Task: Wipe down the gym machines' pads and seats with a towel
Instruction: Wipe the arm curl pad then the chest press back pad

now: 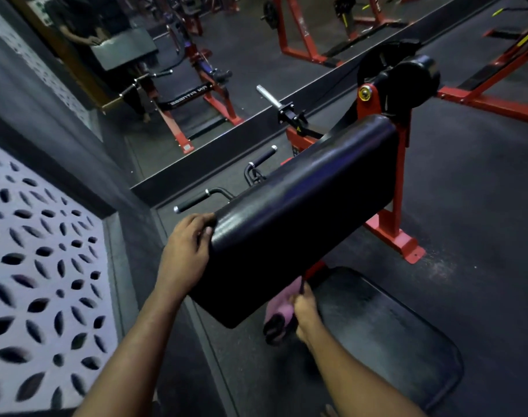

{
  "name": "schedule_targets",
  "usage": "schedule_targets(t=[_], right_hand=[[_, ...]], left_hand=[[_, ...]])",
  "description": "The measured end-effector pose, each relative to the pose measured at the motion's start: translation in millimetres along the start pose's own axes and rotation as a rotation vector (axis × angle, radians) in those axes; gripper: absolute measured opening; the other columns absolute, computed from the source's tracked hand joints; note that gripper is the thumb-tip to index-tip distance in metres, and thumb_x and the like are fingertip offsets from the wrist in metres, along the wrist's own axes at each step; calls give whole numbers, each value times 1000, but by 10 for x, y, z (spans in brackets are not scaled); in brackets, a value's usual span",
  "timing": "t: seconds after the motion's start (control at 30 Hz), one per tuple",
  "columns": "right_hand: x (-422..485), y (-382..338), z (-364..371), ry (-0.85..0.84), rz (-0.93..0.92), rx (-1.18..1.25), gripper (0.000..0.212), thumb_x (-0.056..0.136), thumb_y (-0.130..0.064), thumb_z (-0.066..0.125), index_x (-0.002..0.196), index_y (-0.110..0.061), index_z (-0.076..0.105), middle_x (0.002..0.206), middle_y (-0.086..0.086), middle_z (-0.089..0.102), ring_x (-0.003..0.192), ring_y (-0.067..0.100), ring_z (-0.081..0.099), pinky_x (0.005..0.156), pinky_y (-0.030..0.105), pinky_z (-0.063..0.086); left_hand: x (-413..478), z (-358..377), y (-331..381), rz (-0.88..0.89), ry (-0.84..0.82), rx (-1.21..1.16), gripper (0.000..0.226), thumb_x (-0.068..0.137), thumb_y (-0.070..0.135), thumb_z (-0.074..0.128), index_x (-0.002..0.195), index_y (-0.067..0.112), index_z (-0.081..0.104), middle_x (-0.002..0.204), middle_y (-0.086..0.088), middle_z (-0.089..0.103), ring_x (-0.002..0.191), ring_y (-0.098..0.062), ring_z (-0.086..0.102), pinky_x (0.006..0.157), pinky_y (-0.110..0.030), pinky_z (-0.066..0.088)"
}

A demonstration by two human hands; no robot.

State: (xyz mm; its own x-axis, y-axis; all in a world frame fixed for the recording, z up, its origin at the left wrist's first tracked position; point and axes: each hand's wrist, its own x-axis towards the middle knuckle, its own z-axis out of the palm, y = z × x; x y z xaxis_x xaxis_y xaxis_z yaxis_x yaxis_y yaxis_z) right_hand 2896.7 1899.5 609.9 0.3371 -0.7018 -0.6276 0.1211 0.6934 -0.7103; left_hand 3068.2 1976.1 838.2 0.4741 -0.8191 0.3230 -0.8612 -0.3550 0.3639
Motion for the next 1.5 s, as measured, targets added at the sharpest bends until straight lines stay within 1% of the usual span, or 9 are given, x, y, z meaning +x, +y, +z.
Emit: schedule_targets(t=[0.13,0.37,0.57,0.73,0.9,1.1,1.27,1.37,1.5], right_hand=[[-26,271,-138,-176,54,-304,47,96,8,49,140,-10,52,122,8,64,108,28,64,93,40,54],[-104,48,177,151,-26,134,64,93,14,41,150,-14,44,133,12,60,113,26,59,97,38,50],[-510,312,43,-137,146,-146,44,95,12,43,130,-10,56,105,7,67,89,15,64,67,21,55],[195,-129,-92,240,-159,23,65,91,3,47,148,-27,47,141,13,59,117,29,61,98,43,54],[4,-113,340,465,-302,-195,78,97,-4,51,161,-38,23,148,10,52,125,31,59,103,29,42],[-1055,1016,1270,435,-450,-438,92,92,2,54,160,-47,14,169,1,21,143,34,43,107,48,46],[-669,207,987,664,-402,-362,59,106,-20,48,160,-29,28,163,5,37,131,39,54,100,41,43],[-510,-118,875,703,-305,-395,65,103,-18,49,160,-37,24,161,6,39,127,42,56,104,45,43],[-895,466,1242,674,-494,-479,81,96,-2,56,159,-40,23,163,7,35,119,40,60,93,44,50]], left_hand=[[-232,-123,-214,-142,1,64,41,102,34,40,125,11,66,122,-5,66,115,-23,60,98,-38,46],[-317,-163,-252,-188,-102,-9,43,109,28,35,142,5,51,141,-12,53,133,-25,46,108,-24,26],[-297,-147,-306,-171,-134,32,48,109,32,32,148,6,45,148,-13,47,138,-26,41,112,-26,24],[-296,-117,-356,-137,-109,10,53,109,36,31,155,9,35,154,-13,41,142,-24,36,118,-32,25],[-294,-81,-469,-93,-104,-15,60,107,46,28,157,14,30,154,-14,40,143,-30,34,120,-48,27],[-328,-167,-597,56,-192,-117,63,104,50,25,160,20,25,164,-3,27,152,-17,18,125,-47,12],[-322,-232,-757,182,-275,-210,65,101,54,21,161,29,18,169,3,13,154,-8,7,125,-54,10],[-293,-196,-754,187,-255,-172,62,102,49,24,160,28,20,168,-1,15,155,-13,8,124,-54,10],[-268,-123,-803,221,-226,-126,63,102,52,22,160,27,23,166,-4,21,153,-19,15,122,-57,18]])
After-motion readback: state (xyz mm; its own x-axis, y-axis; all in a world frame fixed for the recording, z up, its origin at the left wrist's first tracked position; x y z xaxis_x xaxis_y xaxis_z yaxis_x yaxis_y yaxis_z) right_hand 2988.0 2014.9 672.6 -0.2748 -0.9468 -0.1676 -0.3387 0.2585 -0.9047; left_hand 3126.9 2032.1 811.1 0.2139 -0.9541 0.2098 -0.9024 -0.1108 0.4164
